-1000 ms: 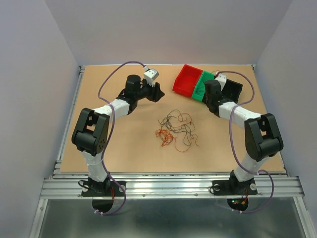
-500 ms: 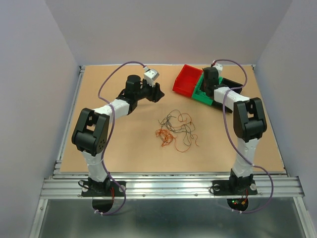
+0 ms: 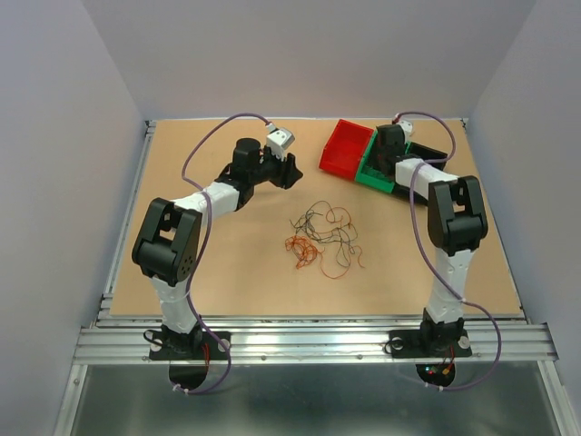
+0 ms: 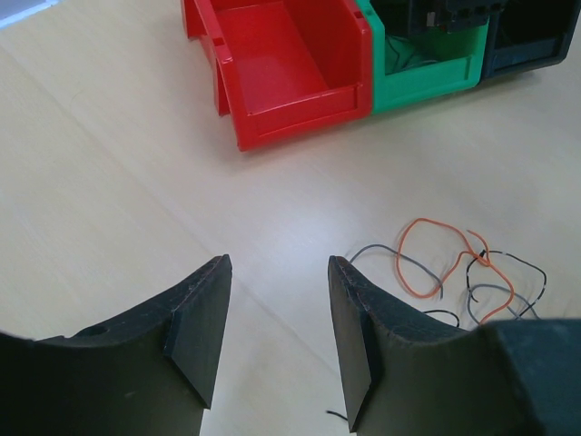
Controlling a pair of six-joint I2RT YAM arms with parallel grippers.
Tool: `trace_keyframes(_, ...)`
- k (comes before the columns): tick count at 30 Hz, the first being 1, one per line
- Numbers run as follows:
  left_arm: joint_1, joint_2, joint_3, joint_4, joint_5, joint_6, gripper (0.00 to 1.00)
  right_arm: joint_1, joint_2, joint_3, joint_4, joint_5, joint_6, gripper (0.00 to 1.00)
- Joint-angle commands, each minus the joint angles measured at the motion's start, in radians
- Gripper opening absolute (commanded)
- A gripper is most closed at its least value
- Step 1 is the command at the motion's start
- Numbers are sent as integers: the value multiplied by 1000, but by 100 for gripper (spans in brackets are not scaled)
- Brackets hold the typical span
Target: Untangle the cables
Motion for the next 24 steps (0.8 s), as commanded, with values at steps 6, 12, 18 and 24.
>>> trace_keyframes(6, -9, -62, 28, 15, -10, 22, 58, 3, -206, 33, 25, 29, -8, 74)
trace_keyframes(12, -19, -73, 22, 11, -12, 30, 58, -23, -177, 146, -29, 2, 14, 80)
trace_keyframes(18, -28, -78, 20, 10, -12, 36, 58, -100, 11, 438, -122, -139, 84, 77)
trace_keyframes(24, -48, -107, 5, 7, -30, 54, 58, -138, 215, 787, -337, -193, 80, 83)
